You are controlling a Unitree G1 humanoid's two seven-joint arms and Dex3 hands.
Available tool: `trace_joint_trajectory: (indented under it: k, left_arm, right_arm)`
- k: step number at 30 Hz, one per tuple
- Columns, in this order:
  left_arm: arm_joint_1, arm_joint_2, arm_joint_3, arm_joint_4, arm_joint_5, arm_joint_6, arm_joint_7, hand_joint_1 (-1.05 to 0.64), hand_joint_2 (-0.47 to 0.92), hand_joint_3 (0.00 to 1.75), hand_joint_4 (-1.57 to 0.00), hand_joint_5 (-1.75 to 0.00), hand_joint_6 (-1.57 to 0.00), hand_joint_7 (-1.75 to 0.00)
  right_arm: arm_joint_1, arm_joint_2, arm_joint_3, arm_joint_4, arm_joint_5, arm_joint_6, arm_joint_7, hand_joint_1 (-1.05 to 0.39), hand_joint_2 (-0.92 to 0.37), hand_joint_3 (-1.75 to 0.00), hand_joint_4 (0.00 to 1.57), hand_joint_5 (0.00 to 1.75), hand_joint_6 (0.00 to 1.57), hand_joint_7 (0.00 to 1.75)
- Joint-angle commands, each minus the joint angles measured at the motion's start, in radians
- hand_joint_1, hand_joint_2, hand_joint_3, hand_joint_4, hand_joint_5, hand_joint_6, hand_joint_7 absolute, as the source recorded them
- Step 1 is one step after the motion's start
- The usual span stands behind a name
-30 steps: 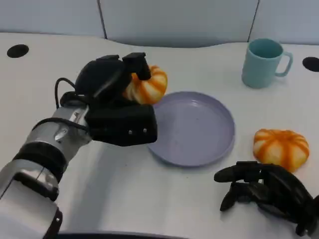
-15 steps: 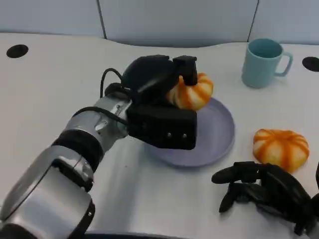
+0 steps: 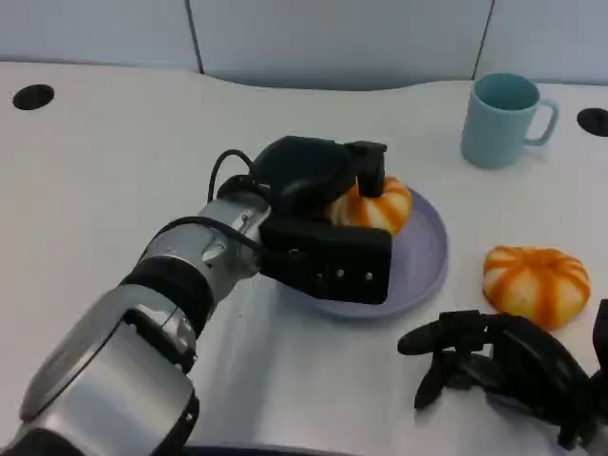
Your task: Grasp the bread from the table and place it into the plate.
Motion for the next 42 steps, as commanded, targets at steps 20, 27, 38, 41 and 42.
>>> trace_joint_trajectory:
  k: [20, 27, 38, 41, 42]
  left_arm:
    - [-0.058, 0.003, -0.051, 0.004, 0.041, 0.092, -0.168, -0.73, 0.91, 0.00, -0.06, -0.83, -0.51, -0.10]
    - [-0.062, 0.005, -0.057, 0.002, 0.046, 0.098, -0.182, -0.76, 0.92, 0.01, 0.00, -0.85, -0.48, -0.06]
    - [-0.026, 0.089, 0.026, -0.061, -0.038, 0.010, -0.202, -0.79, 0.92, 0.06, 0.00, -0.91, -0.50, -0.07]
    - [0.019, 0.137, 0.098, -0.114, -0.125, -0.056, -0.241, -0.78, 0.92, 0.10, 0.00, -0.95, -0.48, -0.07]
    - [0.037, 0.150, 0.123, -0.131, -0.155, -0.077, -0.255, -0.77, 0.92, 0.10, 0.00, -0.95, -0.48, -0.07]
  right_arm:
    - [0.033, -0.007, -0.007, 0.055, -0.001, -0.048, 0.009, -0.45, -0.92, -0.11, 0.69, 1.08, 0.79, 0.49]
    - [0.031, -0.005, -0.007, 0.050, 0.000, -0.033, -0.004, -0.45, -0.92, -0.09, 0.72, 1.07, 0.82, 0.50]
    - [0.018, -0.011, -0.004, 0.084, -0.015, -0.078, -0.008, -0.48, -0.92, -0.12, 0.71, 1.06, 0.80, 0.51]
    - [0.008, -0.011, -0.010, 0.107, -0.011, -0.079, -0.002, -0.46, -0.92, -0.10, 0.71, 1.05, 0.81, 0.51]
    - [0.008, -0.011, -0.009, 0.105, -0.011, -0.080, -0.002, -0.46, -0.92, -0.10, 0.72, 1.05, 0.81, 0.51]
